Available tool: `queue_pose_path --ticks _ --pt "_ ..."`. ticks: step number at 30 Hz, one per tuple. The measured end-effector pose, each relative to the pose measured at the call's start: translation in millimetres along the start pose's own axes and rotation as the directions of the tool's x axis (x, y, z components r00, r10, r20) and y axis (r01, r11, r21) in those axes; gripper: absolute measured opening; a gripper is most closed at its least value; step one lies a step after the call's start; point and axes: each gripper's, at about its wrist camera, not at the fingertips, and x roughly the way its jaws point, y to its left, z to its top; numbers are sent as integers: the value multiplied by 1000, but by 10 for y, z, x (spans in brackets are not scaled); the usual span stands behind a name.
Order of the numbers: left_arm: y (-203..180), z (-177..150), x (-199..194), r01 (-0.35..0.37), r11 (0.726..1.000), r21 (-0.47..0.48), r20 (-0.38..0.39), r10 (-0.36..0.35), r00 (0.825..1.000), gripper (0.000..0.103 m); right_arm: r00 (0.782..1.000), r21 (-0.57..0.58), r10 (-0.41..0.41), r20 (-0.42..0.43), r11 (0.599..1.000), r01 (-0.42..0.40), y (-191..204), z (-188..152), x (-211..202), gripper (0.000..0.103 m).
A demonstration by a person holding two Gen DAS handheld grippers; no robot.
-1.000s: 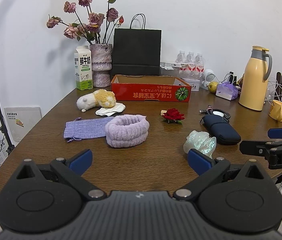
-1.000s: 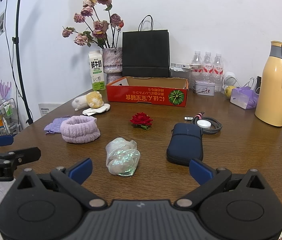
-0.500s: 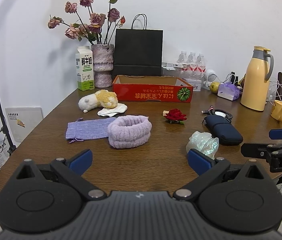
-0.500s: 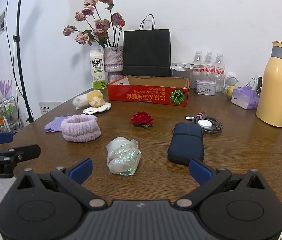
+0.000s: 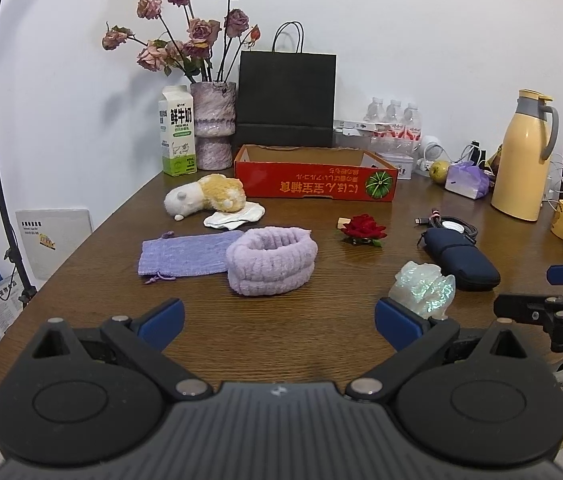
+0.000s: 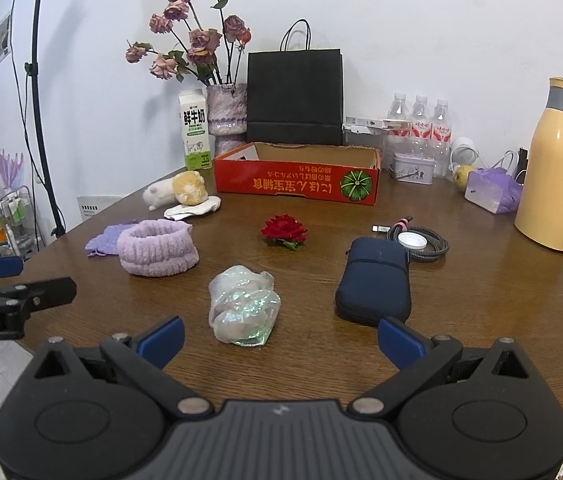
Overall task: Organize objects
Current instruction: 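Close the right gripper on the iridescent plastic bag while the left gripper approaches the lavender headband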
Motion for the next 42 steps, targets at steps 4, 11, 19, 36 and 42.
queue_pose_path --ticks 4,11,19,36,42 --pt "28 -7 66 -7 1000 -2 -15 7 1000 103 1000 -9 10 -17 1000 -10 11 8 84 103" --pt "98 -29 219 -2 1000 -11 -40 1 999 103 998 -28 33 -50 999 -35 78 24 273 103" --pt "141 -27 408 1 1000 -12 -64 -2 998 103 996 -33 49 -77 998 -51 107 60 492 103" --pt "223 49 848 9 1000 -5 -103 -10 995 103 988 -25 83 -132 996 -87 152 155 1004 103" --pt "260 71 975 17 1000 -7 -107 -18 994 103 987 -18 91 -136 995 -94 150 173 1127 101"
